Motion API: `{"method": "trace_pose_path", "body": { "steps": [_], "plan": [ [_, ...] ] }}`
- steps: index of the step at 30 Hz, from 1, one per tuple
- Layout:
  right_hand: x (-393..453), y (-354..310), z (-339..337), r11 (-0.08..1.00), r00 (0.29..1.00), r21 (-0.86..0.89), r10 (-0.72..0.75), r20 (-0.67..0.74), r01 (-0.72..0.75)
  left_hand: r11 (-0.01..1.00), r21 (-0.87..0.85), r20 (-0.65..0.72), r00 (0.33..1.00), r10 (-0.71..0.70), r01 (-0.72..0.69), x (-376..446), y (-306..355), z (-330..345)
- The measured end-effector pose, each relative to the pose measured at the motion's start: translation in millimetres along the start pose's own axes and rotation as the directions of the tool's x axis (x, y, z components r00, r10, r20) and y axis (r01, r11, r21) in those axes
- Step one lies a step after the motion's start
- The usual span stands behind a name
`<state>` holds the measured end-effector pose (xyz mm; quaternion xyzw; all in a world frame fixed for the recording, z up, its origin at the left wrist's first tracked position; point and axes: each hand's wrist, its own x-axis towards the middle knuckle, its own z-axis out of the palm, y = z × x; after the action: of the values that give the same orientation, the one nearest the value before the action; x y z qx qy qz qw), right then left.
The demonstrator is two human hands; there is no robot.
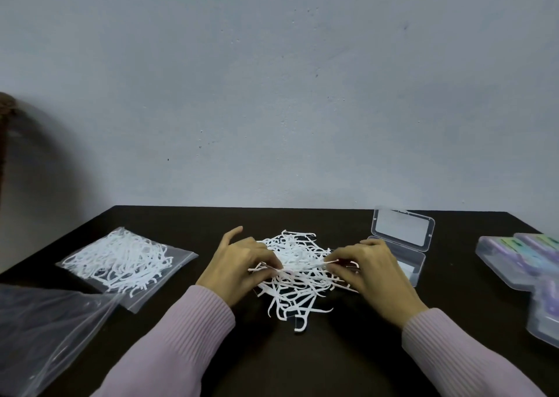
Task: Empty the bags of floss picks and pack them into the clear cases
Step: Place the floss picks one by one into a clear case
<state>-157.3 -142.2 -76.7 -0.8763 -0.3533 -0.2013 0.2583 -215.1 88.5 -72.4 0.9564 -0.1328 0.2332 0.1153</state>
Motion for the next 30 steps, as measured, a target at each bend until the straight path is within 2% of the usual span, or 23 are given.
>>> {"method": "trace_pose_path", "body": {
  "steps": [3,8,12,15,18,23,30],
  "plan": [
    [0.3,3.6,-2.3,0.986,0.994,0.130,0.107,-0.019,-0.103,0.993,-0.106,-0.017,0.999,-0.050,0.048,-0.2,-0.9,0.9],
    [0.3,10.2,-11.2,0.949,0.977,0.233,0.212,0.030,-0.213,0.945,-0.303,-0.040,0.989,-0.142,0.124,0.7,0.1,0.3],
    [3.0,12.2,-22.5,0.901,0.968,0.354,0.221,0.120,-0.250,0.852,-0.479,0.033,0.974,-0.224,0.212,1.8,2.4,-0.8],
    [3.4,16.6,-29.7,0.887,0.964,0.378,0.243,0.105,-0.265,0.787,-0.567,0.061,0.965,-0.256,0.245,2.8,0.3,0.1],
    [2.9,21.0,-36.0,0.869,0.961,0.410,0.265,0.083,-0.275,0.735,-0.637,0.033,0.960,-0.277,0.233,8.0,0.3,2.8],
    [2.4,41.0,-40.5,0.882,0.925,0.314,0.379,-0.030,-0.351,0.700,-0.689,-0.001,0.966,-0.259,0.187,31.4,15.5,10.8],
    [-2.2,69.4,-49.1,0.820,0.818,0.111,0.570,-0.081,-0.561,0.690,-0.703,-0.028,0.963,-0.268,0.171,73.4,42.2,43.2]
  ]
}}
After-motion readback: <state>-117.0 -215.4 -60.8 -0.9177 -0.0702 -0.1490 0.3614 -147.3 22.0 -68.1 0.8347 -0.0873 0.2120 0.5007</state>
